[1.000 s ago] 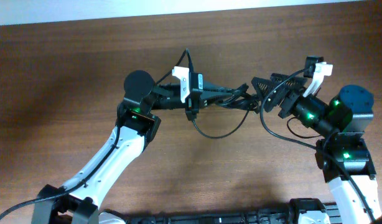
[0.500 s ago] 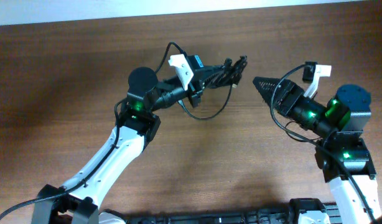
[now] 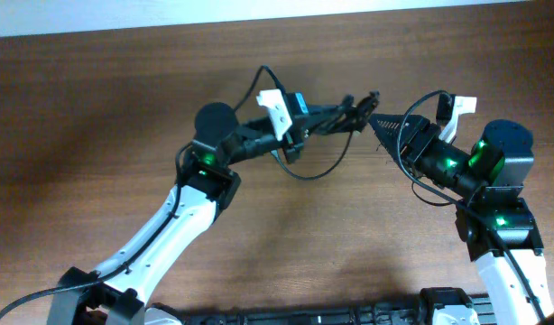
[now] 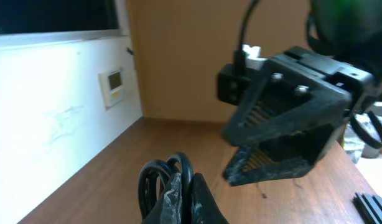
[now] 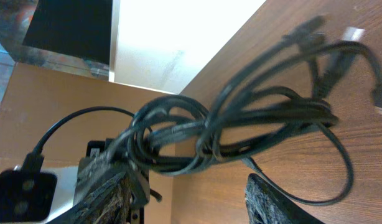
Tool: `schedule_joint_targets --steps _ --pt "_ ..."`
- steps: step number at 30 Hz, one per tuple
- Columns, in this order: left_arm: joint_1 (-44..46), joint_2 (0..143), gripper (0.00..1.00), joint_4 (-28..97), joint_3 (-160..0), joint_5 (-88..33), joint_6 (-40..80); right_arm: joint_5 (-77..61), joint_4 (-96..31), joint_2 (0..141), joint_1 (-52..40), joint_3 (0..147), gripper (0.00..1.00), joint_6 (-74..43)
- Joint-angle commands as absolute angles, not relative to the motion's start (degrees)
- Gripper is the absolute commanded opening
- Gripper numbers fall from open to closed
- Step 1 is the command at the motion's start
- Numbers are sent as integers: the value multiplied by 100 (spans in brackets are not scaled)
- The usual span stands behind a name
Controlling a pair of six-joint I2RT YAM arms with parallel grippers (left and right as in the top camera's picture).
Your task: Untangle cables
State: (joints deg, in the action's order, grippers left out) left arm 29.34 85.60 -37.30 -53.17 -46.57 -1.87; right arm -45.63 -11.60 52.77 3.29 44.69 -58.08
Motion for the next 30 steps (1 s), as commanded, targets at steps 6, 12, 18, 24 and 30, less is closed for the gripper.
schedule_joint_targets --steps 6,12,18,24,30 --pt "3183 8451 0 -3848 -5448 -4888 -611 -4329 -1186 5299 342 4532 41 -5791" --pt "3190 8451 0 -3898 -5448 -5046 -611 -4276 -1372 5422 342 4532 31 -5728" --pt "3188 8451 0 -3957 -5448 -5085 -613 -4289 -1374 5588 340 4532 8 -5730" --pt "3188 8451 0 -3938 -5448 -5076 -613 -4307 -1372 5588 342 4532 8 -5730" --pt "3183 8451 0 -3791 -5448 -4969 -613 -4348 -1363 5586 340 4532 4 -5730"
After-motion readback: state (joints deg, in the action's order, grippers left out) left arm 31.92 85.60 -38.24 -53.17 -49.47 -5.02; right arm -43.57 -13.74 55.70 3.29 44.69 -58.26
